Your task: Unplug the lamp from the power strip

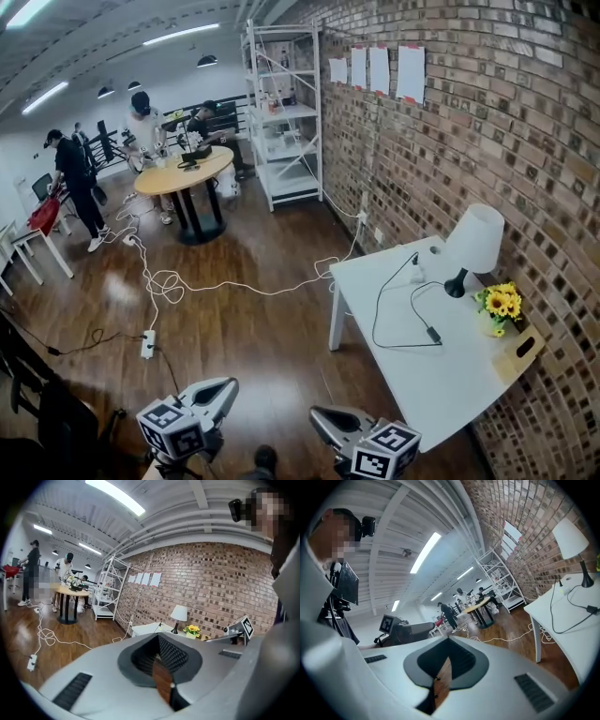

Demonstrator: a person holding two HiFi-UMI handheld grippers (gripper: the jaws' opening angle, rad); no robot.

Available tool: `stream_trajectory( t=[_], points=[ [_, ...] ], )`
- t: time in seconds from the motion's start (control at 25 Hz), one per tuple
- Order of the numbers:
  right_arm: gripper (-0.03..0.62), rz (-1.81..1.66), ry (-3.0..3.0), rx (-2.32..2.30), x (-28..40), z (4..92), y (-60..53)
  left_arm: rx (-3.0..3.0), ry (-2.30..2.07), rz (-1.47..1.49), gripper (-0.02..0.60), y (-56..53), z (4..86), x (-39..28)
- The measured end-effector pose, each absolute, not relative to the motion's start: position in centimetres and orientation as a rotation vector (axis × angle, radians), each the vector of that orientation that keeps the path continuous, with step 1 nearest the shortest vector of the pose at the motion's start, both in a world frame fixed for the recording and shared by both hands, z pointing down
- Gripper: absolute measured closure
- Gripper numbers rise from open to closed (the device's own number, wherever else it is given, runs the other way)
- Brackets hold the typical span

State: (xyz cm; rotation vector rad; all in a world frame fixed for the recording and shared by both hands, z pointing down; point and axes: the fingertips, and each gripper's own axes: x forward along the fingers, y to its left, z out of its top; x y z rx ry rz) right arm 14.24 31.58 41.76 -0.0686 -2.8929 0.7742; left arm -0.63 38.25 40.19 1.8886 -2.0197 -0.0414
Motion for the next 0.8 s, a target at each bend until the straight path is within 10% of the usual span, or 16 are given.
stream_trajectory(
  t=[0.8],
  points=[
    [0.597, 0.632, -2.824, 0.070, -0.3, 40.6, 32.6, 2.028, -1.867, -0.156, 0.557, 35.6, 41.8, -15.0]
  ],
)
